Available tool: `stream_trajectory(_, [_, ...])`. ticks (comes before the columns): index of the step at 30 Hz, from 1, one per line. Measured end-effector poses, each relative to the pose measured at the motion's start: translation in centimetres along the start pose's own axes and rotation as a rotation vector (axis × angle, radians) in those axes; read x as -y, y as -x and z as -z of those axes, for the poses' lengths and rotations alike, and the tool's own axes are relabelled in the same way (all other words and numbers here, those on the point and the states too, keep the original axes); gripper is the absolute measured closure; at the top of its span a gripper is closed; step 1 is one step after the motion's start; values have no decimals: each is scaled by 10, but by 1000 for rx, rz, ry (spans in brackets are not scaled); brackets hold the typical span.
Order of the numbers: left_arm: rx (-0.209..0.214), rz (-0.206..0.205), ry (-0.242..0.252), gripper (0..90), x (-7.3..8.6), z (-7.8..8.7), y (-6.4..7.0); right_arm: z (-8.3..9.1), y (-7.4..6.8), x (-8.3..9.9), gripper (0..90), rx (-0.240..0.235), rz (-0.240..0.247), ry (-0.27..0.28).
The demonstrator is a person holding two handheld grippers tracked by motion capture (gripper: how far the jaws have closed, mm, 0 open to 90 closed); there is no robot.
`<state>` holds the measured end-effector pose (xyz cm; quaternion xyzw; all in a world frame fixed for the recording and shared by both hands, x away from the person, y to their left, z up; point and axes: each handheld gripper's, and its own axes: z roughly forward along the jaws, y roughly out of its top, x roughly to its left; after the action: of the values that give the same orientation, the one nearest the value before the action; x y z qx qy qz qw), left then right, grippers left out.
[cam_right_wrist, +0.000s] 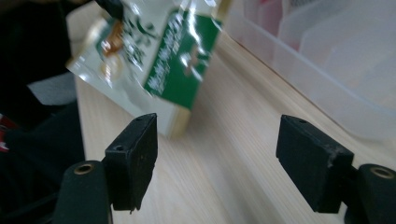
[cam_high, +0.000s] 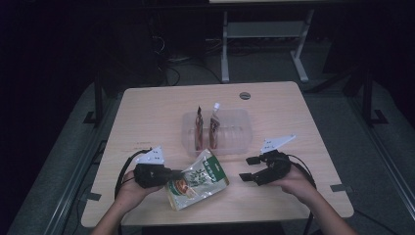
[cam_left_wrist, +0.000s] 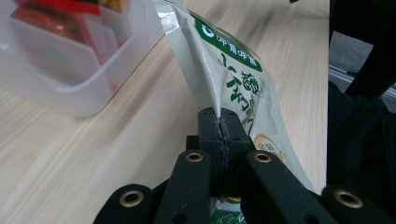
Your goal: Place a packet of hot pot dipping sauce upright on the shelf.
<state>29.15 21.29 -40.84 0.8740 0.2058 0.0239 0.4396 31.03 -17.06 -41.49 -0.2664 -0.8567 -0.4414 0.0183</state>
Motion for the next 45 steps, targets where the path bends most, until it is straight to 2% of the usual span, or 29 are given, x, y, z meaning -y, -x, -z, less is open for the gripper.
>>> stream_trajectory(6, [7,-29,5,898,-12,-11,1,-7,2,-18,267,-68,18,26])
stream_trajectory(10, [14,-44,27,898,-21,-15,2,-18,2,-27,253,-82,32,6])
stream_trajectory(14, [23,-55,50,898,-26,-16,5,-27,5,-33,237,-122,33,7])
stream_trajectory(16, [24,-68,59,898,-28,-15,7,-29,7,-35,235,-132,27,10])
stream_trajectory(17, [25,-69,68,899,-29,-14,8,-34,9,-36,230,-156,13,14])
stream_trajectory(18, [26,-76,68,899,-29,-13,9,-34,9,-36,230,-156,13,14])
stream_trajectory(20, [29,-78,79,899,-30,-12,11,-42,10,-37,224,-186,10,8])
stream_trajectory(23, [29,-85,91,899,-31,-11,12,-47,8,-36,222,-186,13,-7])
stream_trajectory(28, [40,-91,96,899,-32,-12,14,-50,6,-35,246,-234,-10,-8])
stream_trajectory(31, [37,-92,99,899,-32,-13,16,-52,9,-34,300,-268,-30,17])
stream_trajectory(33, [32,-91,99,899,-32,-13,16,-51,9,-35,383,-281,-47,18])
stream_trajectory(34, [29,-92,99,899,-31,-13,16,-51,9,-35,383,-281,-47,18])
stream_trajectory(35, [23,-92,100,899,-31,-13,16,-51,9,-34,445,-287,-55,22])
stream_trajectory(37, [20,-90,102,899,-31,-13,15,-51,10,-34,466,-289,-57,19])
stream_trajectory(38, [16,-89,102,899,-31,-13,15,-50,9,-34,525,-295,-60,21])
stream_trajectory(40, [15,-86,106,899,-31,-14,14,-49,9,-34,543,-290,-57,23])
stream_trajectory(41, [15,-84,102,899,-31,-13,14,-49,9,-34,584,-294,-60,26])
stream_trajectory(45, [10,-77,104,899,-28,-13,13,-46,9,-34,678,-283,-44,39])
